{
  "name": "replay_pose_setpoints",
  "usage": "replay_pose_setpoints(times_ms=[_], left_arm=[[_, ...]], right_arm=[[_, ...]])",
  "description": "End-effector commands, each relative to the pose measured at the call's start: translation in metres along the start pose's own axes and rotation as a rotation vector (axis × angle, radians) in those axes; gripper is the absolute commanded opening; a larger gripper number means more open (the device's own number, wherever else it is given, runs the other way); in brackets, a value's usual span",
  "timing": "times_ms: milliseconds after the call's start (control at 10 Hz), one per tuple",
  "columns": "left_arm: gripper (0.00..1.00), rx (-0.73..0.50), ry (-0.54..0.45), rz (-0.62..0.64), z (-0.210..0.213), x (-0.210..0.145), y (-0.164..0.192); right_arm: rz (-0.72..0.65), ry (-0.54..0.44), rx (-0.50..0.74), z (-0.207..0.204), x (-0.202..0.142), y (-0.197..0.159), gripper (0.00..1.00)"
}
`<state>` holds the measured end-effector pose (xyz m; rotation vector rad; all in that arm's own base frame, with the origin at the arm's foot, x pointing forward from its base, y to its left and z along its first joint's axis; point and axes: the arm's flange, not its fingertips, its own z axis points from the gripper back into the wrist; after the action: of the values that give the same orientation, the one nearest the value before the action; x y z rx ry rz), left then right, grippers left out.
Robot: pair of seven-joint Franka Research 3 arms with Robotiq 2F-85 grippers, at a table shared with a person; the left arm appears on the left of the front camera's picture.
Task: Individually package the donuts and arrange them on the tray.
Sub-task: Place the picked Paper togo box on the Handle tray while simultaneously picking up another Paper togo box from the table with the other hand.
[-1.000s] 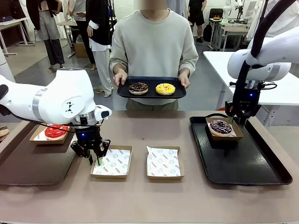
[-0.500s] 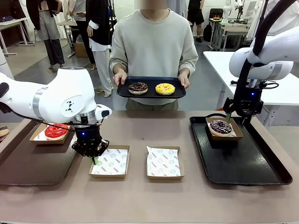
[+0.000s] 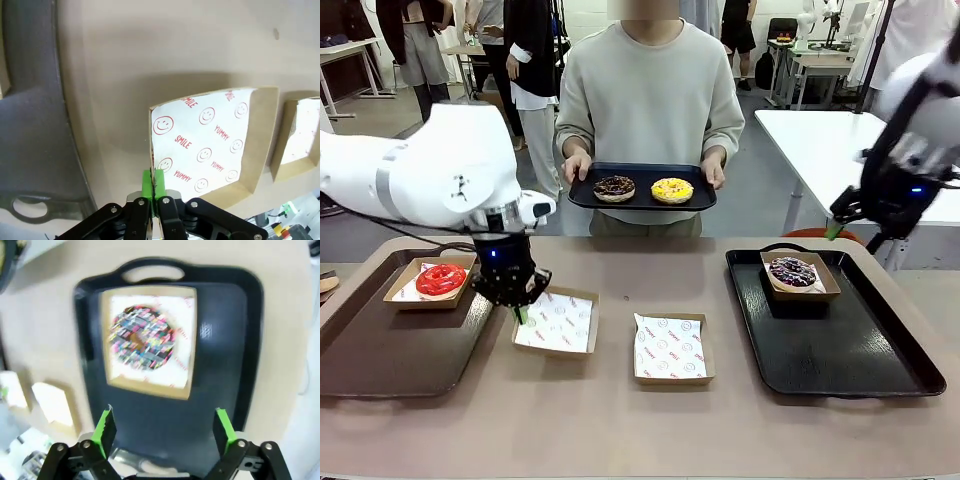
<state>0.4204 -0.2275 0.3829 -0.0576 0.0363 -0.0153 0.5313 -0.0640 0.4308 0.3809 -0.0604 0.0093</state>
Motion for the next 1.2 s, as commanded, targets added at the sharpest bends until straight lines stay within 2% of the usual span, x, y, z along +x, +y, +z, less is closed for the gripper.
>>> replay_pose_setpoints(times_ms=[0, 200, 400, 800, 1100], left_arm=[[0.0, -0.013, 0.002, 0.012, 0.031, 0.008, -0.002], [0.0, 0.003, -0.015, 0.017, 0.06, 0.023, -0.014], [0.0, 0.018, -0.014, 0.047, 0.082, 0.047, -0.026], [0.0, 0.038, 0.003, 0.116, 0.097, 0.093, -0.042], [0.0, 0.041, 0.014, 0.137, 0.095, 0.115, -0.048]], right_arm=[[0.055, -0.03, 0.233, 0.03, -0.061, -0.038, 1.0], [0.048, -0.114, 0.427, 0.054, -0.104, -0.085, 1.0], [0.055, -0.164, 0.588, 0.055, -0.132, -0.134, 1.0], [0.057, -0.254, 0.77, 0.049, -0.156, -0.2, 1.0], [0.102, -0.344, 0.833, 0.043, -0.175, -0.221, 1.0]])
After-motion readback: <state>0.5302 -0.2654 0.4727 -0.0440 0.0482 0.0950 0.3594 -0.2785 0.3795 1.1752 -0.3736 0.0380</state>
